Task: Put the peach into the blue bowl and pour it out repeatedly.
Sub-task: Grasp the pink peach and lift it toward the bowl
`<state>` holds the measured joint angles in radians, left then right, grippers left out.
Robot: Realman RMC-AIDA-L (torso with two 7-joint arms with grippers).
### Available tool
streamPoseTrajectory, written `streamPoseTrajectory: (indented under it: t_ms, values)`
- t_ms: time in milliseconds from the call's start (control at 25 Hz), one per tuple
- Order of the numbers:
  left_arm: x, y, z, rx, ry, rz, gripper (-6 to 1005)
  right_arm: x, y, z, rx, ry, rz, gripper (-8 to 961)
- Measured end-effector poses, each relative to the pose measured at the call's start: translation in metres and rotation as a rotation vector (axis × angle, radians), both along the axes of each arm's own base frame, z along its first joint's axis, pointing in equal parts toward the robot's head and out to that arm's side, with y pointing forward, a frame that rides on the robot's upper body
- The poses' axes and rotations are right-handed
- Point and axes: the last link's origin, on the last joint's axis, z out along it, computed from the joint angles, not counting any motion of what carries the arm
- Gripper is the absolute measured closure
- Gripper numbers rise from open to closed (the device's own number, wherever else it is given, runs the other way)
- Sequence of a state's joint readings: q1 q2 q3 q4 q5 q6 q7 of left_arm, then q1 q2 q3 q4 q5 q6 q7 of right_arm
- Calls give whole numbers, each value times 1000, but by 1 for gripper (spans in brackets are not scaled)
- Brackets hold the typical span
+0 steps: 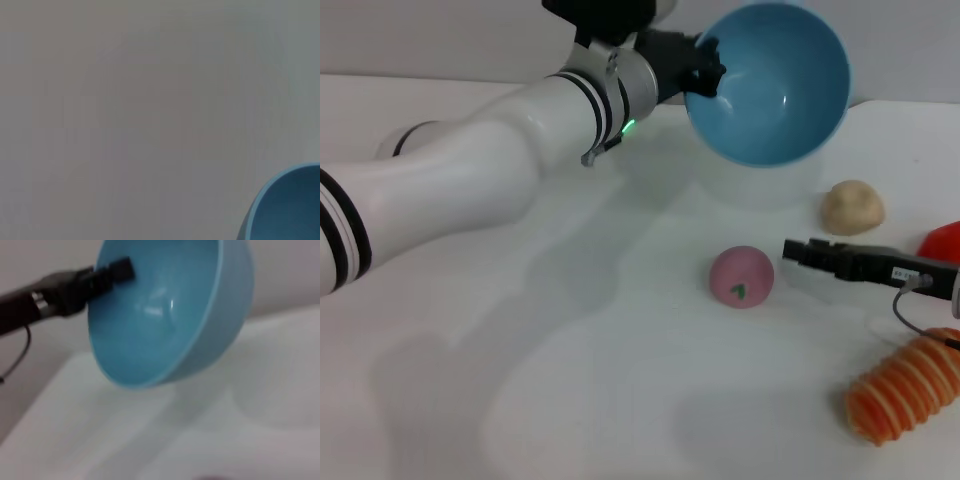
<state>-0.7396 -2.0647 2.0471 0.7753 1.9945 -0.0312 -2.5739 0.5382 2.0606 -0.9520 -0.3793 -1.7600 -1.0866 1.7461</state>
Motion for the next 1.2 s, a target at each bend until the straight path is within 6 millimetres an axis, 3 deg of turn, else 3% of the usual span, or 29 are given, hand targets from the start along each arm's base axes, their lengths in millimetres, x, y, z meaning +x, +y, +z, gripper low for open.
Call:
streamPoseTrajectory:
  t_ms: [360, 720, 960, 1200]
  values:
    - [-11, -14, -15, -124, -59, 122, 1000, -12, 14, -3, -89, -84, -11, 395]
    - [-15, -21, -21, -146, -101, 164, 1000, -25, 17, -33, -157, -155, 9, 396]
    - [-15, -22, -22, -144, -97, 157, 1000, -30, 16, -40, -89, -118, 76, 396]
    - [-15, -23, -23, -147, -92, 153, 999, -28, 16, -39, -62, -91, 67, 501]
